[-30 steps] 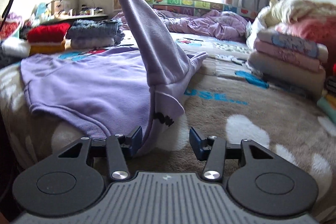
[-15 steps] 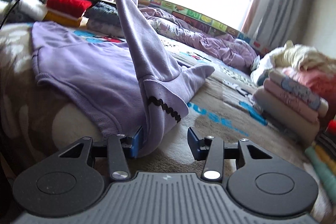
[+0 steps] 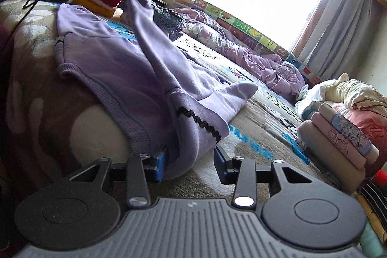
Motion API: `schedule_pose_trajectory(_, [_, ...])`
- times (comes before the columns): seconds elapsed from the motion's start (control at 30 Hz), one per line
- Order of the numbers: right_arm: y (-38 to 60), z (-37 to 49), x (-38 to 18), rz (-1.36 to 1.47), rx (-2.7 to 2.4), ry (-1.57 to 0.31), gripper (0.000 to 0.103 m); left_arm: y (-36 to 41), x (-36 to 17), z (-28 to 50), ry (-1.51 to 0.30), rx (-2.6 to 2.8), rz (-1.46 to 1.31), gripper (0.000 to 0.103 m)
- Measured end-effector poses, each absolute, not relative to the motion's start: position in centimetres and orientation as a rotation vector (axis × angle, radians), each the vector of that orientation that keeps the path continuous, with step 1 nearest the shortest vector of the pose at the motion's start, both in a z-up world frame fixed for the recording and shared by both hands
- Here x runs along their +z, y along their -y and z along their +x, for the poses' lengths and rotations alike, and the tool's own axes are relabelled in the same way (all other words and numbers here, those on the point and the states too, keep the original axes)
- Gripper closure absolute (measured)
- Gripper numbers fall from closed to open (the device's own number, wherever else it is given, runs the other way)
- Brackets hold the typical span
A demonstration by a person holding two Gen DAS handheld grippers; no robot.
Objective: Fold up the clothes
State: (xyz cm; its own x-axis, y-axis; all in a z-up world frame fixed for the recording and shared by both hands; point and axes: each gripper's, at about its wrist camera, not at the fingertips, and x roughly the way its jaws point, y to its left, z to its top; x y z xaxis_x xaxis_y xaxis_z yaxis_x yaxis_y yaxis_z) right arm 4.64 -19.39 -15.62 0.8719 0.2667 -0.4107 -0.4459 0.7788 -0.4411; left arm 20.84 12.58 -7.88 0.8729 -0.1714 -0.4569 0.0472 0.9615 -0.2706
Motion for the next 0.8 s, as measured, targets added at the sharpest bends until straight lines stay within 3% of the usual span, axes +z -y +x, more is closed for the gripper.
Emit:
schedule_pose_trajectory(0.1, [19.6, 4.3, -15.3, -0.541, 0.417, -0.326, 0.061, -13.2, -9.2, 20.9, -0.52, -0.099, -0.285, 0.098])
schedule_pose_trajectory(0.17, [19.8, 3.7, -14.8, -0.515, 0.457, -0.293, 0.048, -13.7, -10.2, 20.9, -0.532, -0.093, -0.303, 0.098])
schedule_pose_trajectory(0.37, [19.2, 4.4, -13.7, -0.472, 0.499, -0.235, 0.039, -14.2, -10.8, 20.4, -0.525, -0.085, -0.318, 0.098])
schedule_pose_trajectory(0.53, [18.3, 6.1, -13.7, -0.476, 0.562, -0.223, 0.036, -14.3, -10.8, 19.0, -0.5, -0.074, -0.32, 0.098])
schedule_pose_trajectory(0.67, [17.5, 7.4, -15.3, -0.494, 0.659, -0.391, 0.034, -14.2, -12.2, 19.6, -0.54, -0.026, -0.304, 0.098])
schedule_pose_trajectory(0.8, [17.7, 7.3, -15.0, -0.494, 0.674, -0.389, 0.034, -13.8, -12.8, 20.1, -0.578, -0.003, -0.246, 0.098])
